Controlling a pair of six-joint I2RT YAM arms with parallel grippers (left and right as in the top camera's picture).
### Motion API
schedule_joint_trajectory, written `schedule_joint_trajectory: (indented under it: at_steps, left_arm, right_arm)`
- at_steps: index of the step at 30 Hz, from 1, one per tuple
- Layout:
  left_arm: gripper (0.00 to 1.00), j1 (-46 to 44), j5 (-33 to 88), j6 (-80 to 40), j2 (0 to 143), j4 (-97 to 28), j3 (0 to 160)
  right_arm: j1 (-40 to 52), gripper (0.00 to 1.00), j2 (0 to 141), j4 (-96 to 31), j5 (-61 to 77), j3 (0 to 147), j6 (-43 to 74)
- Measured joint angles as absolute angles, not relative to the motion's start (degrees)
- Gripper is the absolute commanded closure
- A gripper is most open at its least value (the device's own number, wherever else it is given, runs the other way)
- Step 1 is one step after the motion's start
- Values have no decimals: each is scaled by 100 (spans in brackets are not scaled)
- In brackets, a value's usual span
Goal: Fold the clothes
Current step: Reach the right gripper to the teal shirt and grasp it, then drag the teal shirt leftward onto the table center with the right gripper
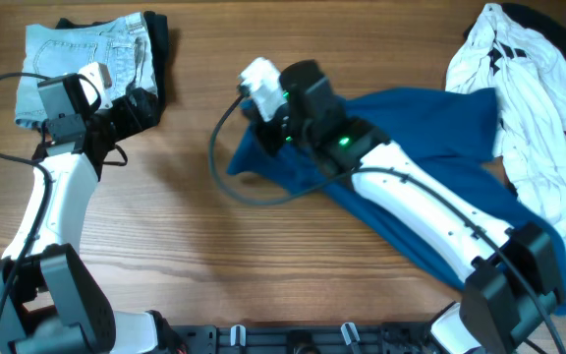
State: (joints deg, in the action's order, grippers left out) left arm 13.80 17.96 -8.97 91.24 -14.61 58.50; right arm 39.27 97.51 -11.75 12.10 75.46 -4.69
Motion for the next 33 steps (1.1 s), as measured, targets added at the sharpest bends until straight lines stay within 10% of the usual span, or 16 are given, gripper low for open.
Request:
schedule_joint_trajectory:
  at_steps: [9,10,12,13,20,33]
  left_arm:
    - [0,1380,1785,-895,9124,-1522,5850]
    - [0,1380,1785,-895,9124,-1522,5850]
    - [0,1380,1785,-895,9124,-1525,5850]
    - [0,1380,1782,-895,9124,-1527,5850]
    - [0,1380,1780,-762,9039,-1793,5850]
    - [0,1103,1787,-582,8169,-2856,5857]
  right_arm:
    - [4724,96,9751,-290,1448,7542,-237]
    - [4772,81,9751,-248,1461,7542,-235]
    - [4825,5,9754,-204,1496,7553,-193]
    - [4823,0,9754,-204,1503,7585,-196]
    - [4545,0,9564,-1883,1149,8068,211]
    - [762,0,8925,-5068,550,8259,639]
